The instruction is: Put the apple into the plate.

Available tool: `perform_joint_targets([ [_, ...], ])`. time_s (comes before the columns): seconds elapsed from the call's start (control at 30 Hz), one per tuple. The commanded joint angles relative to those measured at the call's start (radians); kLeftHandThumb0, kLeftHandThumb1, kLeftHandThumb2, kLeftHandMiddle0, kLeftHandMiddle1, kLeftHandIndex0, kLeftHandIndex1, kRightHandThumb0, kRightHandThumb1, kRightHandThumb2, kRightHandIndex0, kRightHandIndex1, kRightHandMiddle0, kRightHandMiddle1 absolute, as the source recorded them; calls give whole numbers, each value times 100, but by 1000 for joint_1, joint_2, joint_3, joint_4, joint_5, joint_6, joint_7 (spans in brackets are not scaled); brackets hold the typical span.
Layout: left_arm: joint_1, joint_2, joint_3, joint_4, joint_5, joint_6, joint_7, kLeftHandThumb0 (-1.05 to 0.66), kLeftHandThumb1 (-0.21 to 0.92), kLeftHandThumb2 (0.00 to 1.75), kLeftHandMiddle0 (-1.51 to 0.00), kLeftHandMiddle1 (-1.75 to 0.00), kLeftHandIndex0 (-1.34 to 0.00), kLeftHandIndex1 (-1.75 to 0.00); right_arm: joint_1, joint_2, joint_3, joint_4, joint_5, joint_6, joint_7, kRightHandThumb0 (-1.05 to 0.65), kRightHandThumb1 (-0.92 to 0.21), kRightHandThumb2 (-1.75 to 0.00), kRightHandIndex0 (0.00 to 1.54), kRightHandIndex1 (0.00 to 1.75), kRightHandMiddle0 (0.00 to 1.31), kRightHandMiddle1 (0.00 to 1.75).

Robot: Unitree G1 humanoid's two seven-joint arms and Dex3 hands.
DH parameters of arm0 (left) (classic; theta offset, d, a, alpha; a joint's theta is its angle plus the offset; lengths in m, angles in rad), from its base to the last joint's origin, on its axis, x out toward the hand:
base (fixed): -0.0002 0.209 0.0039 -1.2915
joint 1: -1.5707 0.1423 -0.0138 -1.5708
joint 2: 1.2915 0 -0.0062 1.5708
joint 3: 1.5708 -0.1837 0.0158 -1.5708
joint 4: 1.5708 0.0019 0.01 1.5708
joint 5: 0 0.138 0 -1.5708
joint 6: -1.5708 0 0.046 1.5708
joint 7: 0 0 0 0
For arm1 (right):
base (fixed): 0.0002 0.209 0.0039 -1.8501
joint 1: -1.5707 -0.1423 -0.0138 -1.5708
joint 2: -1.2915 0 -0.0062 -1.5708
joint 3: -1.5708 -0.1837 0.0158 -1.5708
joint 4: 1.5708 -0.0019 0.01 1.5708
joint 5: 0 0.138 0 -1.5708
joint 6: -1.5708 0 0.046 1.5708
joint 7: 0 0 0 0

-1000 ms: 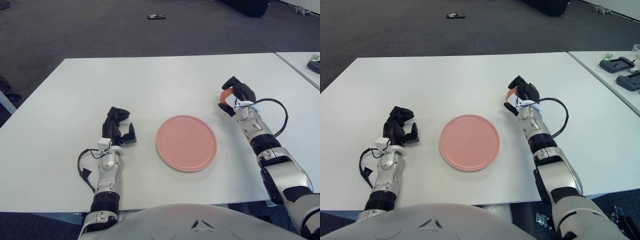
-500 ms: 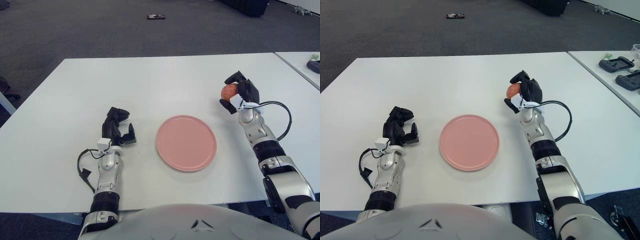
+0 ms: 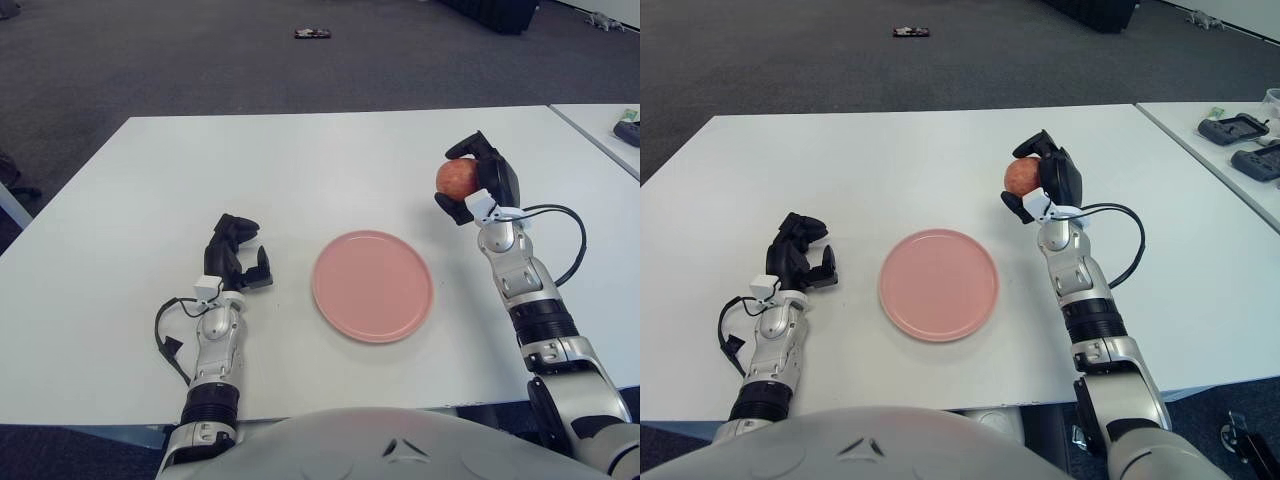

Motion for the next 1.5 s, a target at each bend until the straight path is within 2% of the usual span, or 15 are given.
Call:
perform_joint_targets([
  [0.0, 36, -4, -2, 39, 14, 40, 13, -1, 1, 169, -85, -174, -61, -175, 26, 7, 12, -88, 31, -26, 69, 0, 8, -175, 93, 168, 68, 175],
  [0.07, 36, -4, -3, 38, 16, 41, 14, -1, 1, 168, -84, -175, -60, -175, 37, 10, 14, -106, 36, -36, 90, 0, 8, -175, 93, 168, 68, 175],
  [0.27, 34, -6, -2, 32, 15, 49, 8, -1, -1, 170, -86, -175, -62, -175, 75, -3, 47, -131, 110, -158, 226, 0, 9, -175, 94, 166, 69, 175],
  [0.5, 34, -8, 0, 33, 0, 47, -9, -1, 0, 169, -85, -174, -61, -175, 95, -3, 65, -155, 146, -212, 328, 0, 10, -175, 95, 163, 70, 175],
  [1.0, 29, -3, 2, 55, -8, 12, -24, -1, -5, 174, -89, -175, -64, -175, 122, -38, 125, -264, 182, -196, 566, 0, 10, -175, 97, 161, 69, 175],
  [1.47, 25, -4, 5, 62, -18, 14, -32, -1, -2, 170, -88, -172, -62, -175, 121, -75, 169, -314, 148, -145, 691, 0, 10, -175, 97, 162, 69, 175],
])
